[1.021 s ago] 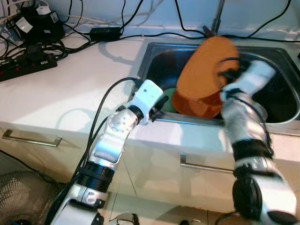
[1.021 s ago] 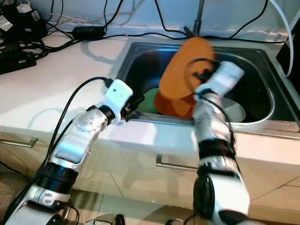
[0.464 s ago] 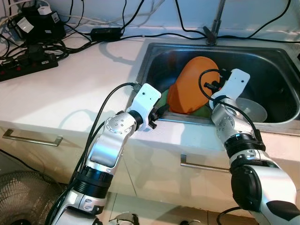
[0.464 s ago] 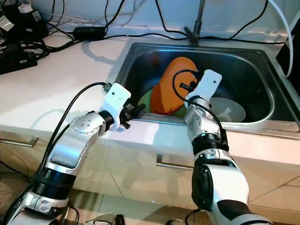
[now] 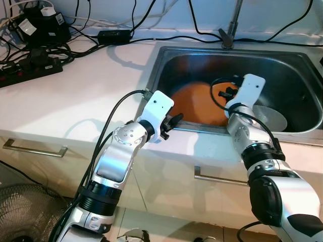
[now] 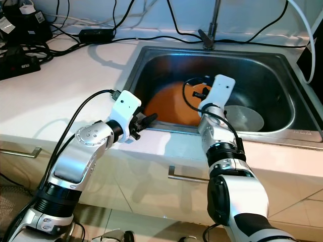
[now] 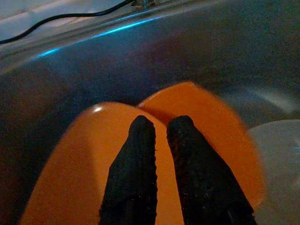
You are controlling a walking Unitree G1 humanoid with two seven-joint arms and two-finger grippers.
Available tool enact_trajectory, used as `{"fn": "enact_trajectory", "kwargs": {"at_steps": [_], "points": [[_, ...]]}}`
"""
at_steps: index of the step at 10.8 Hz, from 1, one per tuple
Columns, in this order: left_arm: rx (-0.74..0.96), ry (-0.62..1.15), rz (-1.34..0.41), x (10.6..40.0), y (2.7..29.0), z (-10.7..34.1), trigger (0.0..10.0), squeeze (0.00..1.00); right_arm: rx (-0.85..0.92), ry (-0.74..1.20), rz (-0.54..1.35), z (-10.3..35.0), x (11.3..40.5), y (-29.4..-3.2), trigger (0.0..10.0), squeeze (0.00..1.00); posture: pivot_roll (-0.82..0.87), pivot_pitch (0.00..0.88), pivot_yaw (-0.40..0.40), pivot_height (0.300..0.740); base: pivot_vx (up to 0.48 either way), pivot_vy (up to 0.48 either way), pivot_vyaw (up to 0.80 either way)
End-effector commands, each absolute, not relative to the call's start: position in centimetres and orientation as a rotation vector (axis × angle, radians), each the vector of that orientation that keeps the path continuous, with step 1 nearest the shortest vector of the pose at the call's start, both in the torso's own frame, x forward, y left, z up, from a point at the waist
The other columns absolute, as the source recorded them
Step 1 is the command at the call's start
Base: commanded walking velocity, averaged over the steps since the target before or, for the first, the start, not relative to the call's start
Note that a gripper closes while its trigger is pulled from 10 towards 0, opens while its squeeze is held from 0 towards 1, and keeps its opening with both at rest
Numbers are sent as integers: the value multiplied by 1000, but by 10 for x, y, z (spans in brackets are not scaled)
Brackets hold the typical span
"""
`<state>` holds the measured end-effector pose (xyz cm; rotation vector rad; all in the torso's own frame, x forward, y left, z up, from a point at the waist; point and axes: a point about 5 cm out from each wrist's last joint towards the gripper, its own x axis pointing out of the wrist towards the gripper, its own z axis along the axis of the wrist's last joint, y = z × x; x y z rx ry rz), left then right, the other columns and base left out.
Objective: Kitchen organization
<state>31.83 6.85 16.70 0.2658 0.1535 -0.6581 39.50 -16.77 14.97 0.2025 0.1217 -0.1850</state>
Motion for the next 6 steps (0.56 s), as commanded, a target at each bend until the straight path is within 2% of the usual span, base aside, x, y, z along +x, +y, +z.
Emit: {"fn": "enact_trajectory", "kwargs": {"at_steps": [1,2,4,5,6], "points": [[258,168,-651,318,69,162,10000,0,155,117,-182,148,394,-166,10000,0,75,80,41,740,0,0,0],[249,148,-634,319,70,164,10000,0,120,97,-185,149,393,-167,10000,0,73,81,40,740,0,0,0],[192,21,-540,327,74,176,10000,0,22,-81,-165,168,390,-164,10000,0,66,83,38,740,0,0,0],[166,-132,-430,333,82,191,10000,0,-15,-321,-75,192,376,-149,10000,0,55,82,36,740,0,0,0],[150,-203,-369,335,86,198,10000,0,-19,-416,-54,202,367,-143,10000,0,50,84,36,740,0,0,0]]}}
